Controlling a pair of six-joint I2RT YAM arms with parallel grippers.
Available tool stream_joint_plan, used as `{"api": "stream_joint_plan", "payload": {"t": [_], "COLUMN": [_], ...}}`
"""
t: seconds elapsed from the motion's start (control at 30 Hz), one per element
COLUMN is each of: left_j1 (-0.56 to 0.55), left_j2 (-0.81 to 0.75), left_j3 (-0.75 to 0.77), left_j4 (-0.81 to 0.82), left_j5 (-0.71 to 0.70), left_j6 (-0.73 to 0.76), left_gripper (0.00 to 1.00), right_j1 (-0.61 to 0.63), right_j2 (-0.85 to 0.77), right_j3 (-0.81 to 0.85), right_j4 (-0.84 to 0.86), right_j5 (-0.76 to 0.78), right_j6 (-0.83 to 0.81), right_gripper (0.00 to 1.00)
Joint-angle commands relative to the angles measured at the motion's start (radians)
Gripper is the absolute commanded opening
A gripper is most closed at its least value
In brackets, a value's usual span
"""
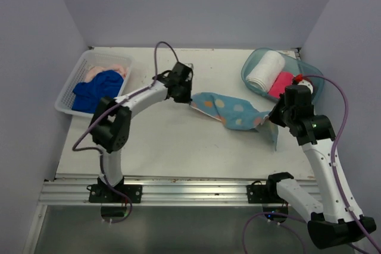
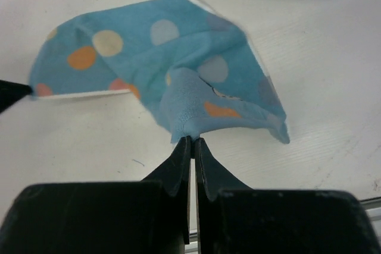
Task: Roll the towels
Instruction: Flatten the towel
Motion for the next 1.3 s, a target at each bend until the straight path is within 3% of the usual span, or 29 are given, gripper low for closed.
{"api": "stream_joint_plan", "payload": {"t": [0.0,0.13,0.33,0.4,0.43,0.53,0.73,0.93,1.27], "left_j1": [0.142,0.208,0.282,0.347,0.366,0.388,0.392,0.508,0.536], "left_j2": [-0.273,-0.439,-0.623,-0.671,-0.68,-0.699,-0.691,-0.726,-0.69], "left_j3": [-0.156,-0.33,-0.662,-0.729,-0.735,-0.723,-0.671,-0.637,-0.637], "left_j4": [0.104,0.066,0.031,0.021,0.014,-0.009,-0.04,-0.078,-0.048], "left_j5": [0.058,0.049,0.042,0.071,0.078,0.096,0.06,0.009,0.082], "left_j6": [0.003,0.026,0.034,0.051,0.059,0.069,0.079,0.073,0.079], "left_gripper": [0.0,0.0,0.0,0.0,0.0,0.0,0.0,0.0,0.0], "right_j1": [-0.001,-0.001,-0.001,0.001,0.001,0.001,0.004,0.011,0.05], "right_j2": [0.027,0.046,-0.035,-0.05,-0.05,-0.037,-0.046,0.015,0.087], "right_j3": [-0.013,-0.05,-0.277,-0.352,-0.365,-0.383,-0.474,-0.512,-0.59], "right_j4": [0.094,0.114,0.042,0.034,0.016,0.0,0.123,0.188,0.437], "right_j5": [-0.067,-0.126,-0.146,-0.19,-0.185,-0.205,-0.242,-0.15,-0.288], "right_j6": [0.005,0.002,0.019,0.074,0.097,0.185,0.341,0.329,0.309], "right_gripper": [0.0,0.0,0.0,0.13,0.31,0.48,0.5,0.55,0.64]}}
